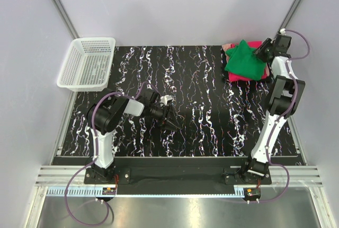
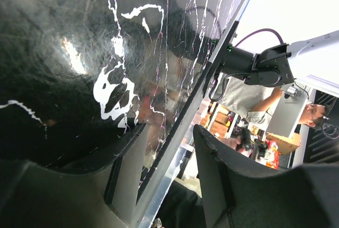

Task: Fold and stack the t-shirts
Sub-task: Neatly place the folded tshirt to the corner, then reset both grippers

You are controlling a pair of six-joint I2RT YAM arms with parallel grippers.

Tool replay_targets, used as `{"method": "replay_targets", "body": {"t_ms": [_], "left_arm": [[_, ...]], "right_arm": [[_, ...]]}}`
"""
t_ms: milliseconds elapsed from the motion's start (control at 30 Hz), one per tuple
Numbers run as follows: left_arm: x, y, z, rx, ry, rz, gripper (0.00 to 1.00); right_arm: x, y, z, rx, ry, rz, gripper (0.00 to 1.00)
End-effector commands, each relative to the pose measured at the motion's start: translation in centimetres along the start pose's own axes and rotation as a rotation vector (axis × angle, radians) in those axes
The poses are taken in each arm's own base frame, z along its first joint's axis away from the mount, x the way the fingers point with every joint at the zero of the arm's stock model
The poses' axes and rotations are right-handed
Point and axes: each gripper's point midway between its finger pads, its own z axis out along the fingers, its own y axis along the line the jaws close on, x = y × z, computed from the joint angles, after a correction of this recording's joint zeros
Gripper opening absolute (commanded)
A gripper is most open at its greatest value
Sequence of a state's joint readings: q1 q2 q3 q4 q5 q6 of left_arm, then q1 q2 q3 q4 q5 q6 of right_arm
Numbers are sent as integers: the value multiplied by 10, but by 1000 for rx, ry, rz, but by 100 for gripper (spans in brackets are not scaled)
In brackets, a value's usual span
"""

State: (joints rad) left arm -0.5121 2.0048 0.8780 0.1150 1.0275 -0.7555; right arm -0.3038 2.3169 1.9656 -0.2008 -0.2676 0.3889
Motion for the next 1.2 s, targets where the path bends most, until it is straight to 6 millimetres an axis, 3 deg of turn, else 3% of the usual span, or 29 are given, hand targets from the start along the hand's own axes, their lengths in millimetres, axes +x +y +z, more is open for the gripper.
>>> {"method": "replay_targets", "body": {"t_ms": [0, 133, 167, 233, 267, 500, 633, 800, 833, 900, 933, 1000, 1033, 1100, 1133, 1167], "left_arm": [[31, 95, 7, -316, 4, -251, 50], [29, 91, 7, -313, -4, -241, 50], [27, 88, 6, -309, -9, -236, 50], [26, 84, 5, -310, -19, -234, 50], [24, 78, 4, -305, -30, -214, 50], [18, 42, -5, -314, -84, -99, 50], [22, 32, -13, -374, -118, -45, 50], [29, 20, -16, -387, -137, -28, 50], [30, 20, -18, -400, -144, -27, 50], [32, 10, -21, -404, -162, 12, 50], [32, 5, -26, -422, -176, 23, 50], [35, -1, -30, -435, -184, 46, 50], [36, 0, -34, -455, -194, 48, 50], [36, -10, -43, -465, -236, 84, 51], [36, -7, -49, -500, -263, 89, 52], [37, -16, -55, -495, -299, 117, 53]], "right_arm": [[-63, 23, -40, -28, -165, -51, 41], [-81, 52, -74, -94, -196, -54, 42], [-94, 64, -94, -107, -229, -66, 42], [-92, 62, -108, -86, -229, -71, 44], [-98, 71, -126, -91, -247, -80, 45], [-78, 81, -179, -84, -207, -51, 49], [-39, 86, -196, -120, -74, 14, 48], [-10, 91, -237, -105, -31, 140, 47], [10, 88, -238, -106, 15, 204, 46], [31, 104, -255, -190, 86, 267, 44], [62, 101, -257, -197, 183, 339, 44], [89, 108, -273, -224, 244, 375, 43], [121, 101, -276, -203, 318, 409, 43], [146, 113, -300, -241, 365, 385, 43], [175, 108, -307, -220, 434, 410, 43], [180, 115, -324, -257, 427, 397, 44]]}}
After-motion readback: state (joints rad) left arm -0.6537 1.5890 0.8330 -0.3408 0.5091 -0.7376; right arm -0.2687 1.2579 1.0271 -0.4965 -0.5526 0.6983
